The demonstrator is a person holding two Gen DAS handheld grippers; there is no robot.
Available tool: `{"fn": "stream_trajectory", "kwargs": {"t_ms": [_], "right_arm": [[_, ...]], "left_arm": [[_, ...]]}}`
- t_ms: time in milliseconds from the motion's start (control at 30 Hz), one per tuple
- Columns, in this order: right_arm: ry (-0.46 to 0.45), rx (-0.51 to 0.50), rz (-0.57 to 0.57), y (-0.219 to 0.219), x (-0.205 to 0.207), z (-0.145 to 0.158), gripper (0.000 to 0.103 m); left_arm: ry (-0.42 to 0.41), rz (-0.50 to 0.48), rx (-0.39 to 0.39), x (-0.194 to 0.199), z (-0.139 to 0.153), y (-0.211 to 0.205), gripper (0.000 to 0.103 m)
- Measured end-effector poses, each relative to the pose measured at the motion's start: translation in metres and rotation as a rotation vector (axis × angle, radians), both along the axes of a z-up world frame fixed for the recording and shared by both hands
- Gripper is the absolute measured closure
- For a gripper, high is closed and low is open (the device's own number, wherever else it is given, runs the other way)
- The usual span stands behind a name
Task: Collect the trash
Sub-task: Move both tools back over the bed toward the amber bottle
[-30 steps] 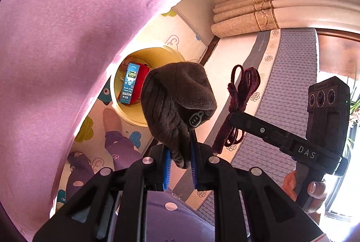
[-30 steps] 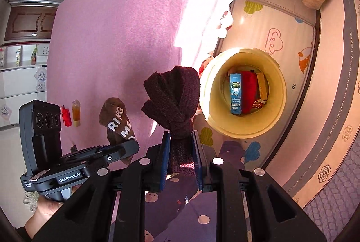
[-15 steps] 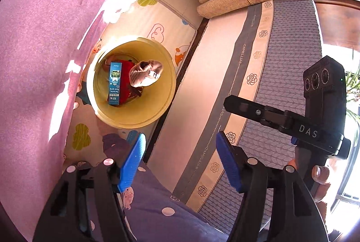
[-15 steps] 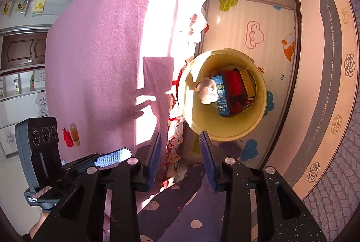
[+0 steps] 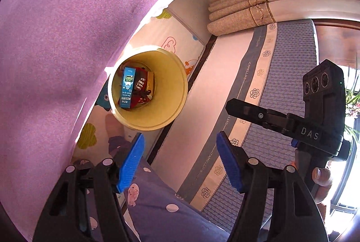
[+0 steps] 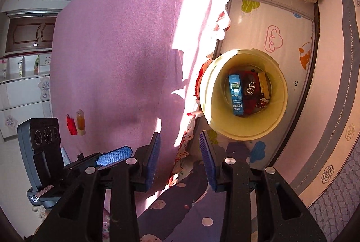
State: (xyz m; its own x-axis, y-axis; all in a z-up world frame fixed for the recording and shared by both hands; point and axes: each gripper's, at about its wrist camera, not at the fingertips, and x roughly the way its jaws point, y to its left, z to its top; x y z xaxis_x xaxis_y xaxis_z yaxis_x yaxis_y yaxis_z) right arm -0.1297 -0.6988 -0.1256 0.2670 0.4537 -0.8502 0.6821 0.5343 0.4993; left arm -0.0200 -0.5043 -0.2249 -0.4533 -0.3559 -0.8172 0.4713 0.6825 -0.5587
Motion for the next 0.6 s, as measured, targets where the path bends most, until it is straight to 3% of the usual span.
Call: {"fn": "stream_trajectory", "kwargs": {"t_ms": [233, 600], "right_arm": [[-0.038, 0.001, 0.139, 0.065, 0.059, 0.017, 0.067], [-0.083, 0.035, 0.380, 0.220, 0.159, 0.026, 0.067]], "left_arm": [[-0.027, 0.156, -0.012, 0.040, 0.014, 0.078, 0.037], [-0.065, 0.464, 0.013, 0.097, 0.027, 0.259, 0.036]]}}
